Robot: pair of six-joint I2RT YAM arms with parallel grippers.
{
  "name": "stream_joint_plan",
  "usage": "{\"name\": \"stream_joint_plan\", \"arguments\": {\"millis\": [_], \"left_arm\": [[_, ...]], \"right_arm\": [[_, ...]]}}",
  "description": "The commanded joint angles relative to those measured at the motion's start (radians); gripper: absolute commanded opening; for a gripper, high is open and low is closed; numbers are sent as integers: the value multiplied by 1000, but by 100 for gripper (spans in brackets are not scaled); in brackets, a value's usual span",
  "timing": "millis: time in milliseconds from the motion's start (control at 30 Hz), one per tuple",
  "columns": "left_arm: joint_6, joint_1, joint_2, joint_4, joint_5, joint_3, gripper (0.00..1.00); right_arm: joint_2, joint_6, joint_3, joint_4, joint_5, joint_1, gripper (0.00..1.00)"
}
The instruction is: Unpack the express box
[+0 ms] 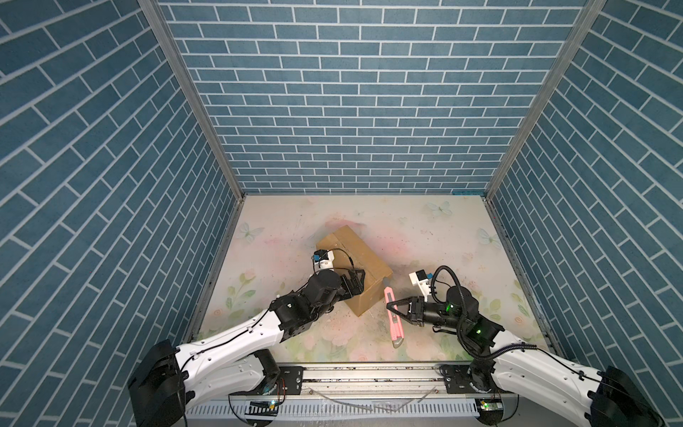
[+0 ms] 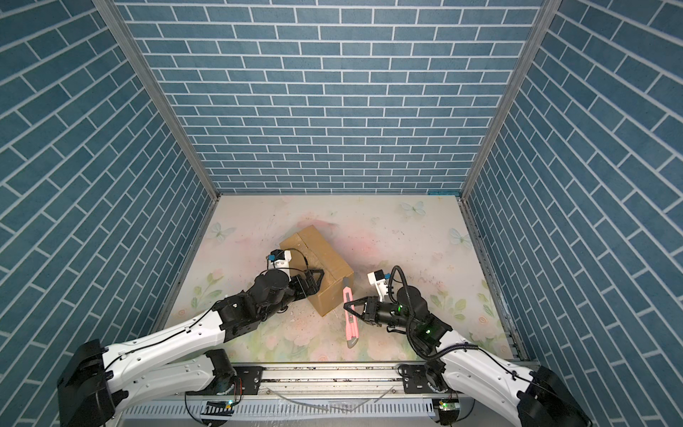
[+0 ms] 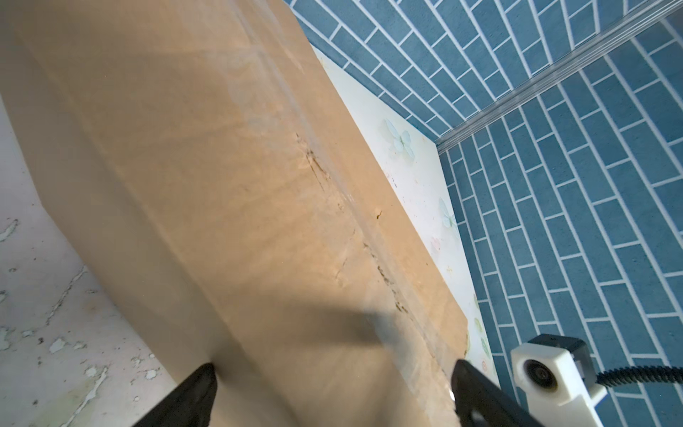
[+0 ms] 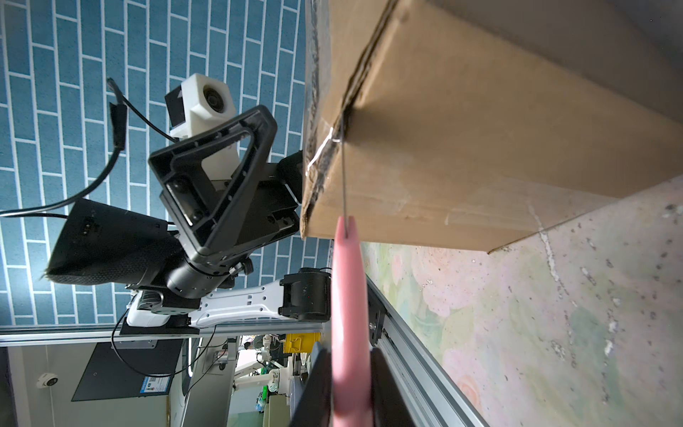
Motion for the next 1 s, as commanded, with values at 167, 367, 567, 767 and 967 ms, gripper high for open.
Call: {"name": "stream_joint_plan", "arguments": {"millis": [167,367,567,767,967], "left_arm": [[-15,-27,-5,83,-47,-32,100],[-9,-37,-1,108,-65,-47,100],[-9,-42,16,145,-73,-70,100],[-7,-47,48,174,-74,-75,100],[-5,-49,53,188,-75,-69,100]], "right_arm": [[34,31,42,102,-22,11,0],[51,55,47,135,-27,13,0],[53,67,65,138,-28,14,0],[72,75,78,147,-33,16,0],[105,80,77,180,-35,23,0]]}}
